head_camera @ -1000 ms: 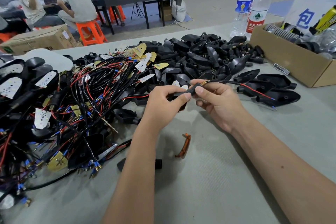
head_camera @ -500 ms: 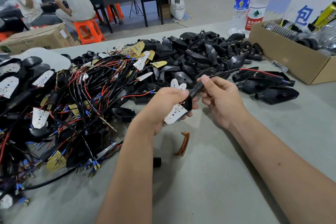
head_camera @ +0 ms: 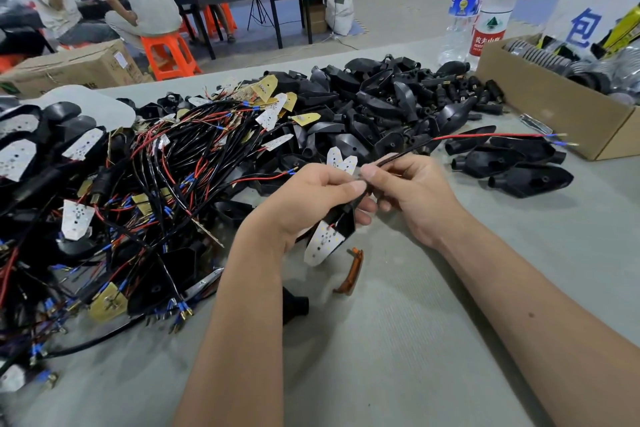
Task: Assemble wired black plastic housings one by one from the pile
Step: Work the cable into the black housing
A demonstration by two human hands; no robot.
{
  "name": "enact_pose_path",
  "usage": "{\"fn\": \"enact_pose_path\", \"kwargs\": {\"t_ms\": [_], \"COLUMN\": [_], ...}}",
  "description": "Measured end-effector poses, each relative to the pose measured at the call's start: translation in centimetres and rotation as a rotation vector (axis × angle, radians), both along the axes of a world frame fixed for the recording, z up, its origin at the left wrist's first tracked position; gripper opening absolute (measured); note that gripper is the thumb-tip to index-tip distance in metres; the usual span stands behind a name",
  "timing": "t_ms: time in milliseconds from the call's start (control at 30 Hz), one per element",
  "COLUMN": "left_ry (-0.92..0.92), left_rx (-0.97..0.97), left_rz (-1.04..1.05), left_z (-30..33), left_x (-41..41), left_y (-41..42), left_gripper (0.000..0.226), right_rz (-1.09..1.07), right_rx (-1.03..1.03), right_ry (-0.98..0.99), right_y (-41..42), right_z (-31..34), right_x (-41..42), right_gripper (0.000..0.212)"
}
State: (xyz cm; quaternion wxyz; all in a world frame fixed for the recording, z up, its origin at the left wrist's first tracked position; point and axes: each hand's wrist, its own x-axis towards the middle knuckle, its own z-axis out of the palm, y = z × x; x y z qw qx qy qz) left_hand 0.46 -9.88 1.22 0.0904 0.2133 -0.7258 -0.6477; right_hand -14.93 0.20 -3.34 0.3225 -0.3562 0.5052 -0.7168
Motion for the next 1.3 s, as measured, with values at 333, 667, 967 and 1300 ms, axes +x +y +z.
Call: {"fn": "enact_pose_path", "kwargs": {"t_ms": [333,667,967,1300], "left_ry": [0.008,-0.058,0.01,0.046], "left_rx": [0.141,0.211,0.228,0.123], "left_rz": [0.082,0.118,0.188,0.386], "left_z": [-0.3,-0.3,-0.4,-0.7], "left_x": [-0.2,1.1,2.5,1.4], "left_y": [0.3,-0.8,-1.6,-1.2], "left_gripper": [0.024,0.035,0.02,0.02], "right_rz": [-0.05,-0.24,-0.268,-0.267], "right_rx": [0.023,0.001,-0.041,-0.018], "right_ry": [-0.193,-0.21,-0.309,-0.234], "right_y": [0.2,0.0,-0.1,-0.1], "right_z": [0.7,0.8,0.8,0.9], "right_x": [0.1,-0.4,-0.6,-0.2], "right_gripper": [0.026,0.026,0.026,0.012]}}
